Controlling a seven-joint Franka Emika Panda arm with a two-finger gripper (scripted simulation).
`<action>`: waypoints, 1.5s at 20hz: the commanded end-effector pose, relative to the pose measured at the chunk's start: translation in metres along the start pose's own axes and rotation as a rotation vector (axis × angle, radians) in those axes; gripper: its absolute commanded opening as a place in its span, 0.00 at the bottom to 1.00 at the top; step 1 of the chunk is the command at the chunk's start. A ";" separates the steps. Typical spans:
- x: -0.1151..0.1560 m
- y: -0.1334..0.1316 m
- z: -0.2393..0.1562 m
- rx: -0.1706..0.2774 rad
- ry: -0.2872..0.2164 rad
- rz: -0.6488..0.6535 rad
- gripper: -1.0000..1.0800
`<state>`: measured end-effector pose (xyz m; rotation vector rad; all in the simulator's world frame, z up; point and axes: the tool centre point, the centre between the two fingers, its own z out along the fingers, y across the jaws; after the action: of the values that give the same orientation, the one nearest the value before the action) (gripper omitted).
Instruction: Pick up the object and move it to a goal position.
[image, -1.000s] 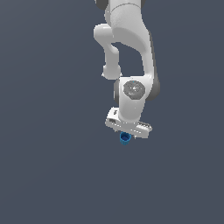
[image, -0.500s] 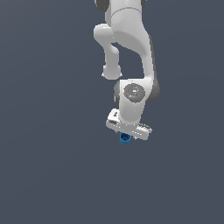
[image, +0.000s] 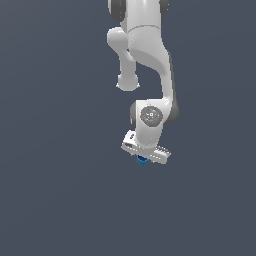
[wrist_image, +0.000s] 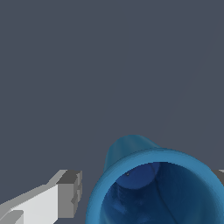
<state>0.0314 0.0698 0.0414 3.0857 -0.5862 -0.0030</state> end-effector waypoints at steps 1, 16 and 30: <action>0.001 -0.001 0.001 0.001 0.002 0.000 0.96; 0.000 0.001 -0.003 0.001 0.002 0.000 0.00; -0.010 0.035 -0.077 0.002 0.001 0.000 0.00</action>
<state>0.0123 0.0458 0.1047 3.0866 -0.5857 -0.0041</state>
